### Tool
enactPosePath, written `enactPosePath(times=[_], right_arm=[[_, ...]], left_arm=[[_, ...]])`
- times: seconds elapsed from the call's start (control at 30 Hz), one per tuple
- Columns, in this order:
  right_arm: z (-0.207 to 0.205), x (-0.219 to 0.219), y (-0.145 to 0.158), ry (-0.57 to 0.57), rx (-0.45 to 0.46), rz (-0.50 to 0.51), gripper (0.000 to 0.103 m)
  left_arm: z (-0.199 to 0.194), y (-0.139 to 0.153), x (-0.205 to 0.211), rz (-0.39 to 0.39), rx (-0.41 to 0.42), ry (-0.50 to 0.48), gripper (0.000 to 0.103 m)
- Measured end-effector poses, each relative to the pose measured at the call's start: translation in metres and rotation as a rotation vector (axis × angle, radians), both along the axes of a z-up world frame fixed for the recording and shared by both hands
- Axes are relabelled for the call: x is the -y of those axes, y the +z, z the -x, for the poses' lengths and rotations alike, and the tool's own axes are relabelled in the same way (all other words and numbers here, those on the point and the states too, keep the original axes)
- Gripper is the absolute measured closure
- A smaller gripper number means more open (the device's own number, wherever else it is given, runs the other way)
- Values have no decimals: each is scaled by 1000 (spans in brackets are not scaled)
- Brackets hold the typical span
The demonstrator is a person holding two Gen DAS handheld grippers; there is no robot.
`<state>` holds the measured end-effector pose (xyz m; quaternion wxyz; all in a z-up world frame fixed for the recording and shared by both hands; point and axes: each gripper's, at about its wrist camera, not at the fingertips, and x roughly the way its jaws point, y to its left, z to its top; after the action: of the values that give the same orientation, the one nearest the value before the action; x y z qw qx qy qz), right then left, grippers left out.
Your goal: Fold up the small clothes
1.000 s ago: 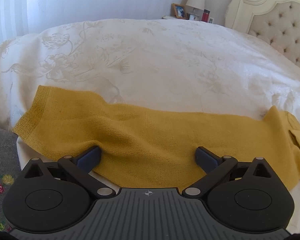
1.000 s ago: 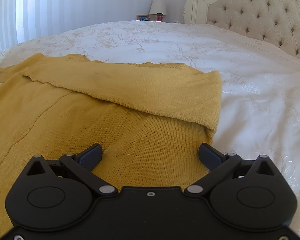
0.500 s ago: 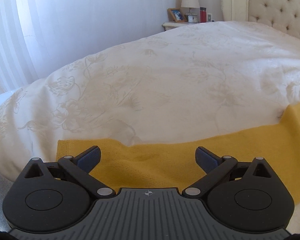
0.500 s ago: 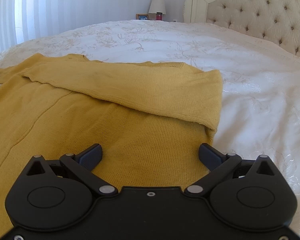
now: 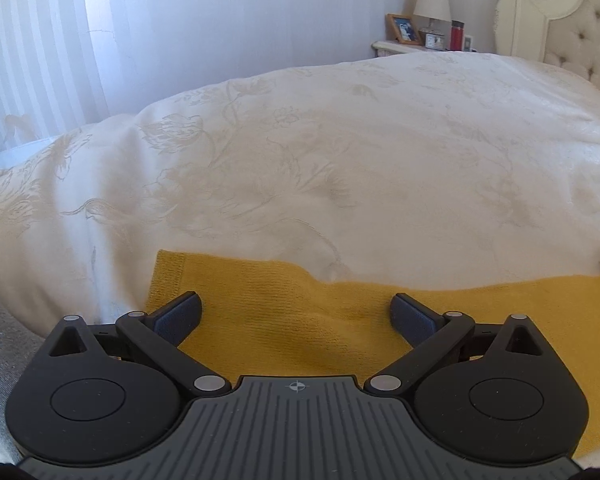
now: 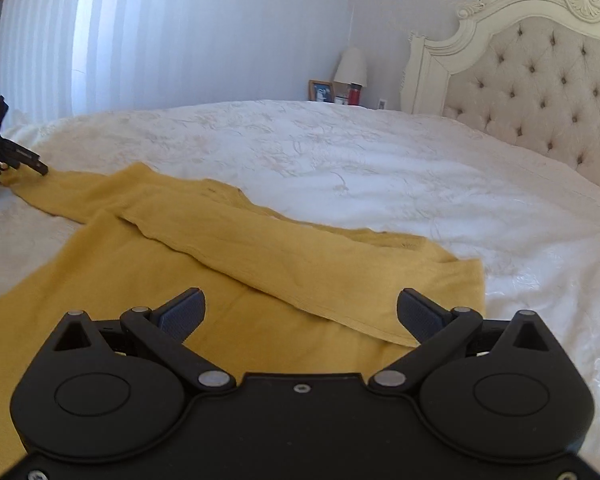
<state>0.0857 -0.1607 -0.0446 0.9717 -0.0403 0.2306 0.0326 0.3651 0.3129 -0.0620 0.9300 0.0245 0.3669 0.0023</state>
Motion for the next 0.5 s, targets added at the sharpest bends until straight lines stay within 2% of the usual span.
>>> enactPosePath(times=[0.1, 0.17, 0.2, 0.23, 0.27, 0.3, 0.4, 0.5], right_arm=[[-6, -21, 11, 81, 22, -32, 2], [-9, -33, 15, 122, 39, -34, 2], [-11, -40, 16, 144, 47, -34, 2], [-11, -45, 16, 163, 52, -32, 2], [-12, -50, 16, 178, 55, -29, 2], [-12, -53, 15, 187, 56, -28, 2], [-13, -57, 11, 202, 43, -51, 2], [-13, -52, 6, 198, 15, -105, 2]], left_arm=[[-5, -6, -11, 52, -46, 31, 2], [-7, -10, -16, 110, -65, 44, 9], [-6, -11, -17, 132, -54, 34, 24], [-4, -10, -17, 151, -36, 15, 51], [-3, -9, -15, 161, -27, -3, 69], [-2, -8, -11, 158, -28, -2, 98], [4, 1, 4, 144, -18, -31, 98], [13, 15, 21, 195, 0, -79, 98]])
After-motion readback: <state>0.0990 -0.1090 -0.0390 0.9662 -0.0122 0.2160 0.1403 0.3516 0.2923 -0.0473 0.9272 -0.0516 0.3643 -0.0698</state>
